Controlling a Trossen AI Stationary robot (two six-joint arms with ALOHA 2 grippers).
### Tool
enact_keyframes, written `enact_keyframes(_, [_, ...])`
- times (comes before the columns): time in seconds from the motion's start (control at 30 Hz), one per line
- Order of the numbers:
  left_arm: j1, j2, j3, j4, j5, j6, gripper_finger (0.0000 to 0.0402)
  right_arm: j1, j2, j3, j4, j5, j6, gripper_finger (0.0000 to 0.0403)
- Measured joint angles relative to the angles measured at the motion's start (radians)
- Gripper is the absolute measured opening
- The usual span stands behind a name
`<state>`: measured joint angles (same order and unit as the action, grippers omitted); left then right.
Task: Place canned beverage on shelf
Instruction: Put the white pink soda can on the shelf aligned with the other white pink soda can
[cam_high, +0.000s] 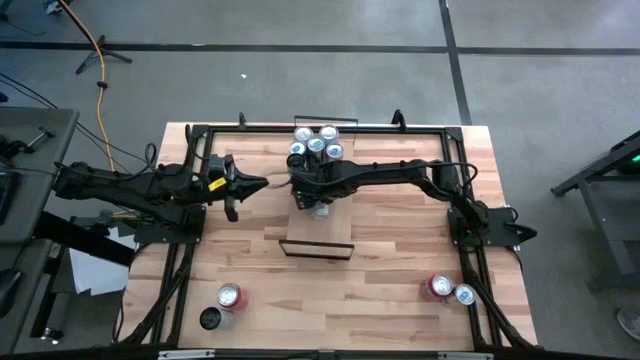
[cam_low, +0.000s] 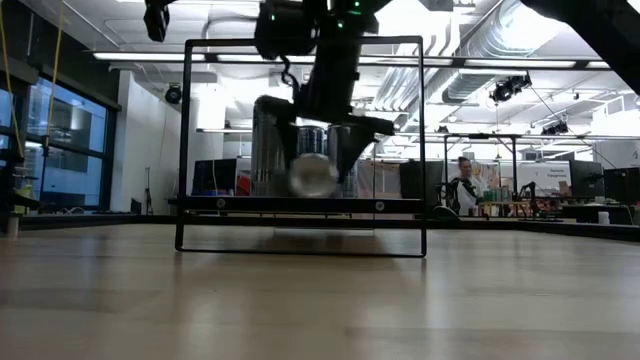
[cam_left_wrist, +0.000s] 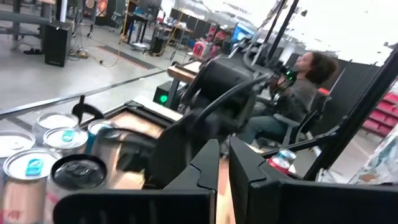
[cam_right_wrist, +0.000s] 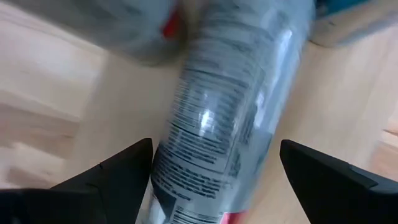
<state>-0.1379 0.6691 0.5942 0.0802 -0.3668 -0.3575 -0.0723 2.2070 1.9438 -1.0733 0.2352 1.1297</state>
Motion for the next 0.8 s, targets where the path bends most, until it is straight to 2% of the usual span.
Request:
enact_keyframes(0.23, [0.0, 0.0, 0.001, -0.003, -0.001, 0.001, 0.0, 0.0, 0.001, -0.031, 0.01, -0.001, 0.017, 0.0333])
enact_keyframes(0.37, [0.0, 0.0, 0.001, -0.005, -0.004, 0.001, 0.0, 0.005, 0.001, -0.031, -0.011, -0.002, -0.011, 0.0311])
enact_keyframes(0.53, [0.0, 0.0, 0.001, -0.006, -0.004, -0.004, 0.0, 0.023, -0.002, -0.03, -0.142, -0.011, -0.086, 0.0231])
enact_keyframes(0.8, [0.0, 0.0, 0.001, -0.006, -0.005, -0.005, 0.0, 0.108, -0.083, -0.032, -0.369, 0.014, -0.286, 0.0227])
